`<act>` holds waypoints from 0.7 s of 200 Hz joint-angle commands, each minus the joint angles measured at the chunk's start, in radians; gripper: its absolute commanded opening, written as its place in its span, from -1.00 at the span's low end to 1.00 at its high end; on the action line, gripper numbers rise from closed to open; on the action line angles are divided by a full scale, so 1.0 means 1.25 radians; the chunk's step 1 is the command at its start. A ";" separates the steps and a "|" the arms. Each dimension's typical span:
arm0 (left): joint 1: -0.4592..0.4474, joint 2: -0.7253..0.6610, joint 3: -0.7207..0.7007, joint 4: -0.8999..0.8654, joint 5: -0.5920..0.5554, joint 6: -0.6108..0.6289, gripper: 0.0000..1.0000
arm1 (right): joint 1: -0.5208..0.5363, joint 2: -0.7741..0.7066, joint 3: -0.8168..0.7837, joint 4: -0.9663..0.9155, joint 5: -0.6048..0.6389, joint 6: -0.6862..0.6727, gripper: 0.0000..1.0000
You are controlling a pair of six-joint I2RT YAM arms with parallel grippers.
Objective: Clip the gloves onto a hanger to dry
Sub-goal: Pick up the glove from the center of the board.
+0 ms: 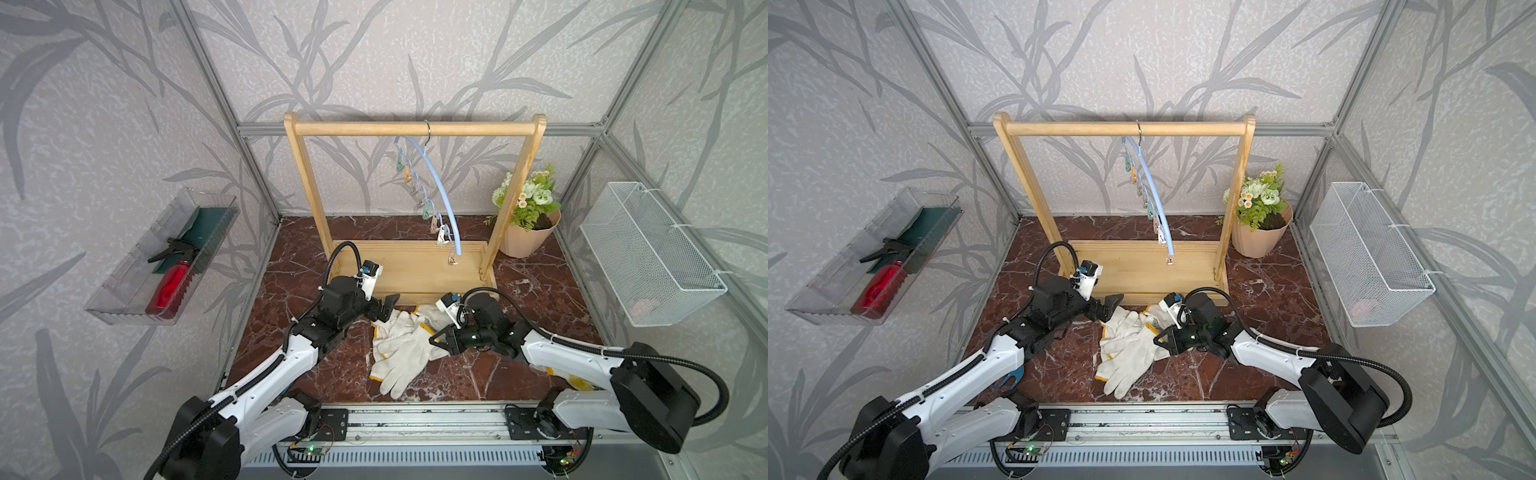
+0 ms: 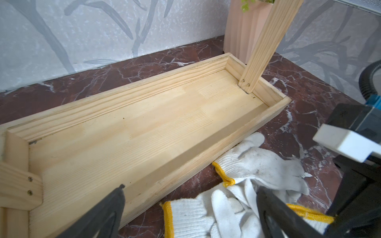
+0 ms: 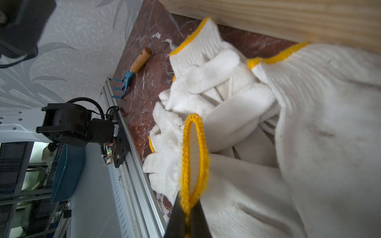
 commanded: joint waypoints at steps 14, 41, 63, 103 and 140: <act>-0.004 -0.008 0.038 0.011 0.238 -0.012 0.97 | -0.032 -0.085 0.025 -0.055 0.003 -0.121 -1.00; -0.004 -0.018 0.037 0.046 0.378 -0.028 0.97 | -0.077 -0.128 0.033 -0.042 -0.063 -0.162 -1.00; -0.004 -0.018 0.040 0.071 0.462 -0.048 0.97 | -0.094 -0.145 0.045 -0.017 -0.123 -0.191 -1.00; -0.005 0.008 0.053 0.060 0.537 -0.050 0.93 | -0.093 -0.118 0.091 -0.019 -0.235 -0.237 -1.00; -0.014 0.045 0.078 0.043 0.573 -0.044 0.87 | -0.092 -0.086 0.110 0.019 -0.290 -0.228 -1.00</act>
